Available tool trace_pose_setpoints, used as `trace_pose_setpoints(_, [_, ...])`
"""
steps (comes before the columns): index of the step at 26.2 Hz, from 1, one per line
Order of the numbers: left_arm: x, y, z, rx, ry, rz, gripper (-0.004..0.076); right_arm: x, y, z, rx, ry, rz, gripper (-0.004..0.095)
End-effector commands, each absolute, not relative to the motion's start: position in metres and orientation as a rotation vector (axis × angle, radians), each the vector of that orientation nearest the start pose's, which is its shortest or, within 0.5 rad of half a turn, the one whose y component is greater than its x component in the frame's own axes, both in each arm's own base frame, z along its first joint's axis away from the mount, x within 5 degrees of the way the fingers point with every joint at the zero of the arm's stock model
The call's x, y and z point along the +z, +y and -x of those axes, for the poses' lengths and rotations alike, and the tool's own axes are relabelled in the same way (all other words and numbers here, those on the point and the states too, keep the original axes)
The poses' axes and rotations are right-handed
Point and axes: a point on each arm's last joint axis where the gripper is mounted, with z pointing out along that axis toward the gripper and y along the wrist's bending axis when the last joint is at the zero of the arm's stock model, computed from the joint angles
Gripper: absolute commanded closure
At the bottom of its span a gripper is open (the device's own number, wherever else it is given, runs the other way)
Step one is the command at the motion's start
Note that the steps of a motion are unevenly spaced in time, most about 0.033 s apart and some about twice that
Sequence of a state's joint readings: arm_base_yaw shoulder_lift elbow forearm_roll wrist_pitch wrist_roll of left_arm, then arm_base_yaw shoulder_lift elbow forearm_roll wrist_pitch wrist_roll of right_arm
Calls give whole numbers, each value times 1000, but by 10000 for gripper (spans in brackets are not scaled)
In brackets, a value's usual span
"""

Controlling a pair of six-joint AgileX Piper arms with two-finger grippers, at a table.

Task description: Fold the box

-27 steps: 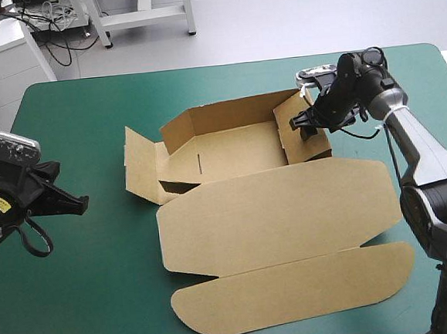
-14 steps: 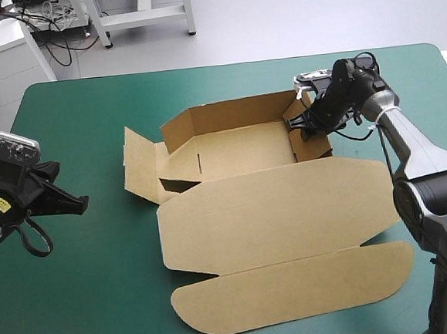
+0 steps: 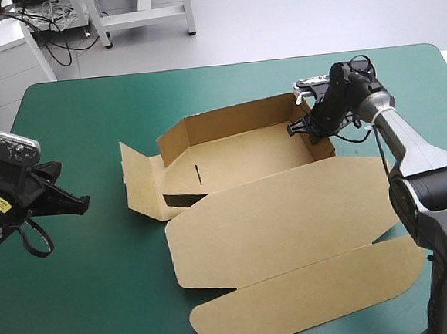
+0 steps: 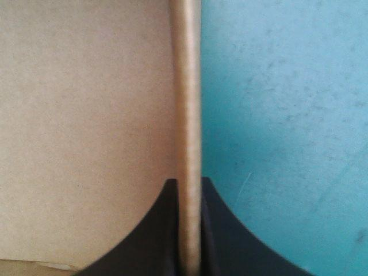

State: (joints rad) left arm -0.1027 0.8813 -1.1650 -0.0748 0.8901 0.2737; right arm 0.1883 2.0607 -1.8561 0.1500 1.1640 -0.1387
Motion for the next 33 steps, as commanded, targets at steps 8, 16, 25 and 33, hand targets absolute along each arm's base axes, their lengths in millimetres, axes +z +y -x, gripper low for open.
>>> trace_pose_setpoints(8, [443, -21, -153, -3, 1992, -320, 734, 356, 78, -399, 206, 2633, 481, 928])
trace_pose_setpoints(16, [439, -13, -161, 63, 2034, -218, 734, 433, 22, -353, 346, 2383, 410, 928])
trace_pose_setpoints(25, [424, -10, -184, 113, 2124, -169, 710, 470, -1, -319, 312, 2267, 360, 928])
trace_pose_setpoints(33, [402, -22, -220, -14, 2215, -196, 708, 479, 3, -310, 337, 2229, 372, 928])
